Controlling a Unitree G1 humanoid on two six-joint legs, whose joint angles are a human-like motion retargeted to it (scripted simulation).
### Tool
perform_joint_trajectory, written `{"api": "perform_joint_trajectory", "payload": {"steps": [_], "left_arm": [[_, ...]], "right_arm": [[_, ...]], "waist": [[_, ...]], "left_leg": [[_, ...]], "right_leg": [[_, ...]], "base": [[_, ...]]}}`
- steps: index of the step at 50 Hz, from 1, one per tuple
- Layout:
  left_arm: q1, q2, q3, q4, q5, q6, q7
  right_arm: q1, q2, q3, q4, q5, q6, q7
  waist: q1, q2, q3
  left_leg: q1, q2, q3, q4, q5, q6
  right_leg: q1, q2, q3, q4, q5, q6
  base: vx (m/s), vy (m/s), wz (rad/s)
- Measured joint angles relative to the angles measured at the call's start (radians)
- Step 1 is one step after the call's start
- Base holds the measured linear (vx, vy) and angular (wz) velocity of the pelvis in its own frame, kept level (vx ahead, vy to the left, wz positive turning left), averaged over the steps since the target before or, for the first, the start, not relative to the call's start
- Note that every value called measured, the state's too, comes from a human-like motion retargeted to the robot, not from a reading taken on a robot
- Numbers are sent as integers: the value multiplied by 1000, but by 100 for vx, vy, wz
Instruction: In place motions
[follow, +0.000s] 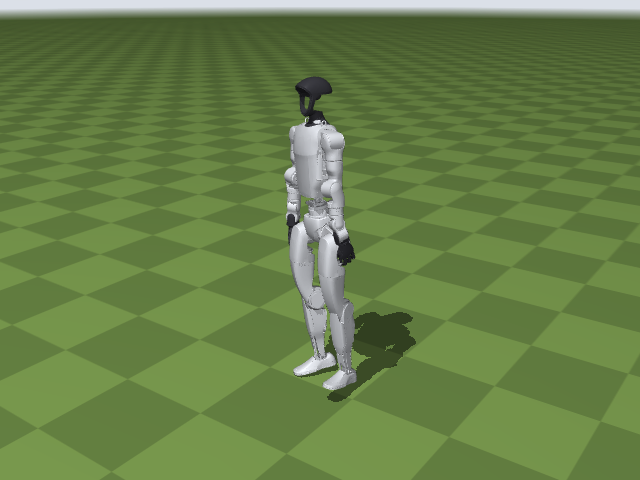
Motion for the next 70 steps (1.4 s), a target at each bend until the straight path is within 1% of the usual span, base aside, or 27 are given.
{"api": "perform_joint_trajectory", "payload": {"steps": [70], "left_arm": [[7,-6,-1,2,-3,3,2]], "right_arm": [[10,-2,-4,-5,-37,-2,9]], "waist": [[-2,4,2]], "left_leg": [[-2,2,-2,9,-4,-3]], "right_leg": [[2,2,-2,1,-4,-4]], "base": [[0,0,0]]}}
